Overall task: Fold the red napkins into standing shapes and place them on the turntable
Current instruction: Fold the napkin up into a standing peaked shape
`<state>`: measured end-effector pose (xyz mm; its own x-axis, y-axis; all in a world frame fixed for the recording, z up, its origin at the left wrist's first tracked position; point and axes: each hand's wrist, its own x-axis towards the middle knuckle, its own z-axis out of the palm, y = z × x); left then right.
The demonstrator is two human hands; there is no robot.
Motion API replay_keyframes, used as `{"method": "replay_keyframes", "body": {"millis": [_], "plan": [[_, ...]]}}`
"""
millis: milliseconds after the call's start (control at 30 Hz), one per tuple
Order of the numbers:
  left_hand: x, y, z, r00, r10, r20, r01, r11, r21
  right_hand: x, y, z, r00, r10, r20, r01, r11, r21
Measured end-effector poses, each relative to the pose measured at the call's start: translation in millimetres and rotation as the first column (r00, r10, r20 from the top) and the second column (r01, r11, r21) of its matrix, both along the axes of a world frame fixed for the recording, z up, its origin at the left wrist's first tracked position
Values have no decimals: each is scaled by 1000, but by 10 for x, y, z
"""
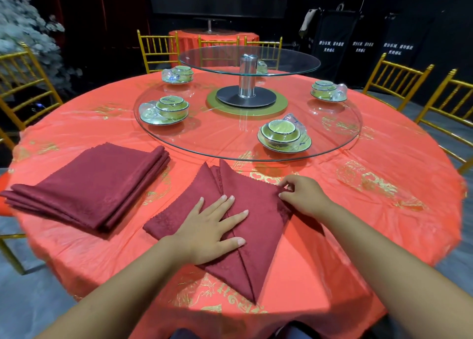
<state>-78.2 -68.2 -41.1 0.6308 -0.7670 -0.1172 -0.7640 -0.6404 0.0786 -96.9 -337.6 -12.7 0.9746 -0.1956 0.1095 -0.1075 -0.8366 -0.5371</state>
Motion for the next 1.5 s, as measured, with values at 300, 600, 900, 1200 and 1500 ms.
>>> {"method": "replay_keyframes", "body": {"millis": [300, 600, 900, 1200, 1500], "plan": [[172, 168, 222, 992, 96, -84, -126, 837, -533, -200, -16, 19, 993, 55, -108, -65, 994, -87], [601, 343, 359, 770, 638, -17, -631, 756, -175, 47, 227, 79, 969, -45, -245, 17, 993, -116], [668, 314, 451, 728, 677, -106, -681, 732, -2, 78, 344, 238, 931, -12, -365, -4, 999, -45], [641, 425, 578, 570, 527, -631, -730, 677, -94, -20, 360, 292, 890, 88, -446, -37, 992, 123], [544, 346, 718, 619, 418, -666, -690, 694, -206, -18, 443, 387, 952, 91, -291, -2, 956, 293]]}}
